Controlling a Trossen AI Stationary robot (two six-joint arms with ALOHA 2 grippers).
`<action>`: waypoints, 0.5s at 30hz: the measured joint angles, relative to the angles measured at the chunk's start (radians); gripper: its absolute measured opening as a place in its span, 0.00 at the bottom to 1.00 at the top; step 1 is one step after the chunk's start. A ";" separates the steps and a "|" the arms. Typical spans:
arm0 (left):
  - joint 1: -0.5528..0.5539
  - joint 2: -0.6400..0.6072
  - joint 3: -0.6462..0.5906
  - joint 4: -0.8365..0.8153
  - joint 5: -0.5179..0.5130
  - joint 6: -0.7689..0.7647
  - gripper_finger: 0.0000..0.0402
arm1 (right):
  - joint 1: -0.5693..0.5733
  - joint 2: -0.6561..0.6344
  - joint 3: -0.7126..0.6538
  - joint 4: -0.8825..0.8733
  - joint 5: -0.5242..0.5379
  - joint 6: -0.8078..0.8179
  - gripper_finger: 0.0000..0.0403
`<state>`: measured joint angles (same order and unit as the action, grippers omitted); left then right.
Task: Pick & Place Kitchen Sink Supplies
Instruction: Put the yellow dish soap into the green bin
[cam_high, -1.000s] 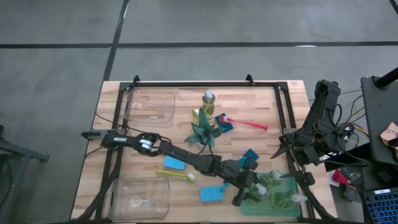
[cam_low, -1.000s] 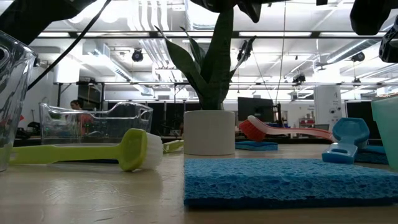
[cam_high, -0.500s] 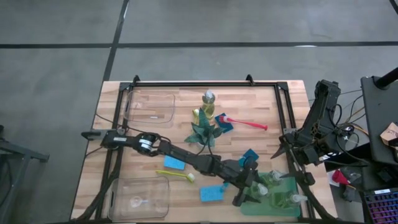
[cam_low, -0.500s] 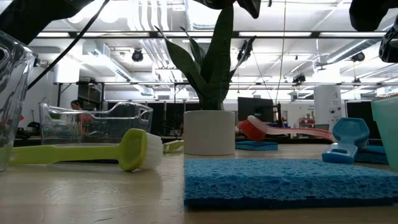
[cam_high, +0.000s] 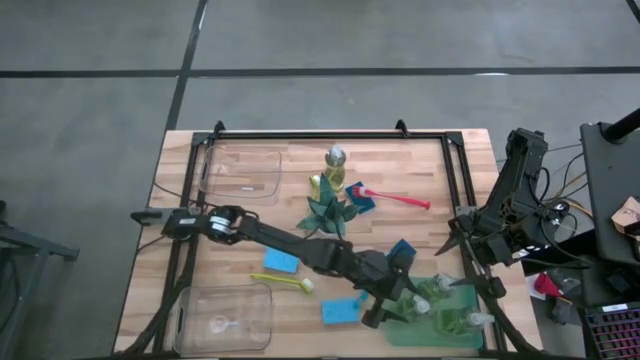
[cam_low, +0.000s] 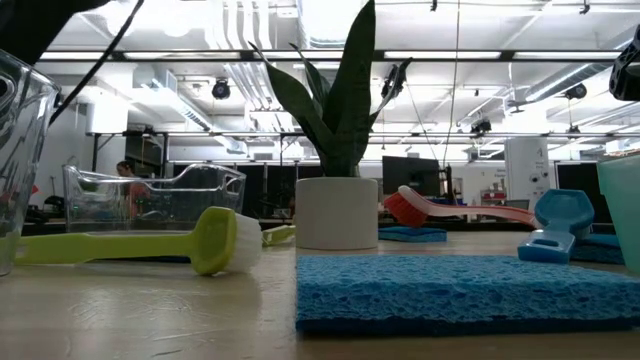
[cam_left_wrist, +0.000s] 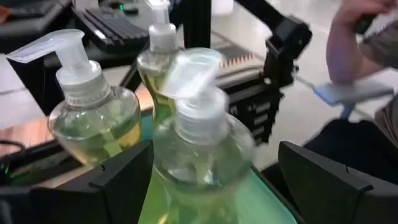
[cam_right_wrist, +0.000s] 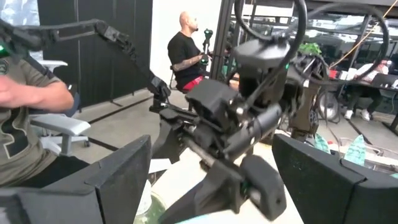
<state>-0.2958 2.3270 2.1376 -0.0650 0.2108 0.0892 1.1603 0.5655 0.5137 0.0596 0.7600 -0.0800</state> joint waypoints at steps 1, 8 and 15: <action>0.001 -0.015 0.000 -0.038 0.000 0.010 0.83 | 0.000 0.000 0.000 -0.001 0.000 0.001 0.81; 0.009 -0.119 0.000 -0.263 -0.083 0.075 0.83 | 0.000 0.000 0.000 0.000 0.000 0.002 0.81; 0.014 -0.231 -0.001 -0.509 -0.339 0.126 0.83 | 0.000 0.000 0.000 0.000 0.000 0.002 0.81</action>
<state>-0.2813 2.0959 2.1368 -0.5738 -0.1281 0.2149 1.1600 0.5652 0.5137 0.0593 0.7597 -0.0780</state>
